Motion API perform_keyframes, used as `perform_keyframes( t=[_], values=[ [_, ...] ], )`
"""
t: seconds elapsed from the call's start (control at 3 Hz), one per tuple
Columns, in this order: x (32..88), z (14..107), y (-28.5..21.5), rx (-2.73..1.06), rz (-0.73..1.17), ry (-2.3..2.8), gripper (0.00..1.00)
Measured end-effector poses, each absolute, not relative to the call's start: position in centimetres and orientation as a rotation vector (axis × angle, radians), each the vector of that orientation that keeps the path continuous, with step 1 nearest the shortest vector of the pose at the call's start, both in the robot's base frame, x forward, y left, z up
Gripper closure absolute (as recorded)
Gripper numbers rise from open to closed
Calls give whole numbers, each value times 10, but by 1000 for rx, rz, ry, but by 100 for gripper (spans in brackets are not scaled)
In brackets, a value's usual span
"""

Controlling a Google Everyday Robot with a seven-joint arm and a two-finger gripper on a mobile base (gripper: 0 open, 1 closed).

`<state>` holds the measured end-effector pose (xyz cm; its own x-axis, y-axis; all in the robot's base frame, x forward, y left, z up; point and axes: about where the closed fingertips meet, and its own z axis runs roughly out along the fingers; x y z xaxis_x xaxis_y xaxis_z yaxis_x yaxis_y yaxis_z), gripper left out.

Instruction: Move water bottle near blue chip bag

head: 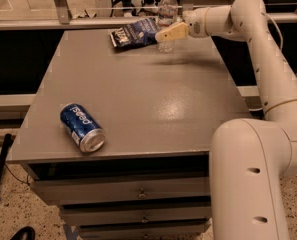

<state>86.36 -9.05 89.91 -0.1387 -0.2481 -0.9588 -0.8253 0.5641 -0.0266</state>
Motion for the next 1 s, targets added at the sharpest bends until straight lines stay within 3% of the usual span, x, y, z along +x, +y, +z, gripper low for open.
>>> perform_keyframes(
  t=[0.33,1.0],
  values=[
    [856,905,-123,-871,623,1679,0],
    [801,939,-240,-764,537,1616,0]
  ],
)
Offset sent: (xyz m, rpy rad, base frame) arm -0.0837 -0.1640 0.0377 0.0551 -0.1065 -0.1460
